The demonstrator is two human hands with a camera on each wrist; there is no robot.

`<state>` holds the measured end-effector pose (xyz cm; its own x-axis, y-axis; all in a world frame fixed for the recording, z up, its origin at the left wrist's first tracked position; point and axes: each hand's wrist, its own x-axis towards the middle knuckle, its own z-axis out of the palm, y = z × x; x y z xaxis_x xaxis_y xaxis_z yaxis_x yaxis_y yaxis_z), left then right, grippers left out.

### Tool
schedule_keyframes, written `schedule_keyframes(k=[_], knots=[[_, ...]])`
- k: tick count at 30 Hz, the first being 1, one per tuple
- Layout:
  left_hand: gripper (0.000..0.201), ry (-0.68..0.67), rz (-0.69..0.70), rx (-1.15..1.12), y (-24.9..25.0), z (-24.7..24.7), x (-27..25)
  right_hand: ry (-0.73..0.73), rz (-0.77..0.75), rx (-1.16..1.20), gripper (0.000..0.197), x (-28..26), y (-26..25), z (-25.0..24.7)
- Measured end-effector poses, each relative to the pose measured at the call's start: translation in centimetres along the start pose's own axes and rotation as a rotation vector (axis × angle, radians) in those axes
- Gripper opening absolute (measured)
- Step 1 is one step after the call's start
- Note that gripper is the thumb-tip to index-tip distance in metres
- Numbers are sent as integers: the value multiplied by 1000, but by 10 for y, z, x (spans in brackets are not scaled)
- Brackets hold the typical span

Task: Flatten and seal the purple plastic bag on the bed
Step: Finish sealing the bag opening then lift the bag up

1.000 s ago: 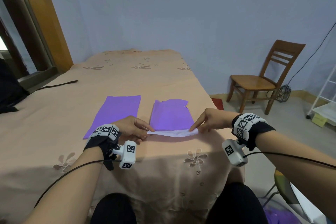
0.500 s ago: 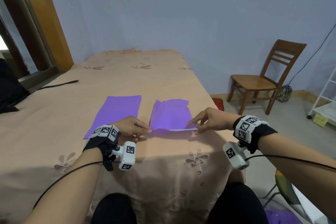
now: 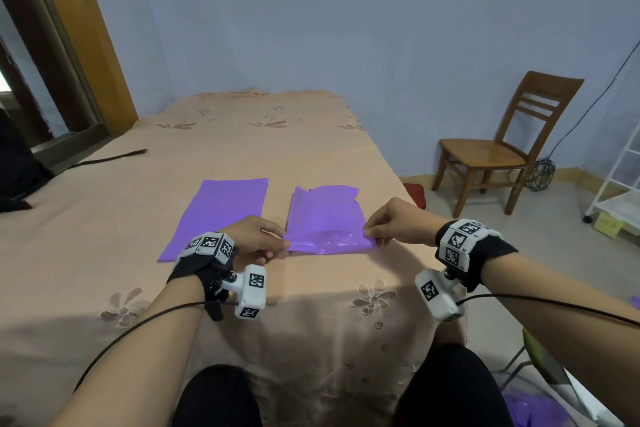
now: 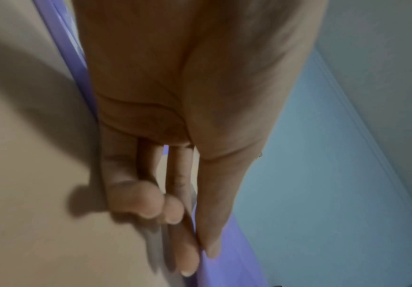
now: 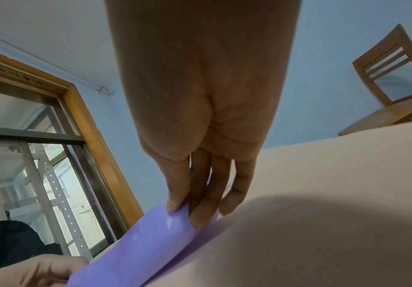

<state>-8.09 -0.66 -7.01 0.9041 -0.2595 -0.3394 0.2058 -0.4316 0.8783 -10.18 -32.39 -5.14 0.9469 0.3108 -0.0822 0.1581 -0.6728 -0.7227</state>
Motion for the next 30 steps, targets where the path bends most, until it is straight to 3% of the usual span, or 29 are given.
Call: schedule_keyframes(k=[10,15,30], knots=[[27,32,35,40,-3,-6,7,55,33,85,10,4,0,2],[17,14,78,93,-2,-6,0,52,40,125,13,1,2,-1],[19,137,-40,67,7,1,11,123,162,28,7,7,0,2]])
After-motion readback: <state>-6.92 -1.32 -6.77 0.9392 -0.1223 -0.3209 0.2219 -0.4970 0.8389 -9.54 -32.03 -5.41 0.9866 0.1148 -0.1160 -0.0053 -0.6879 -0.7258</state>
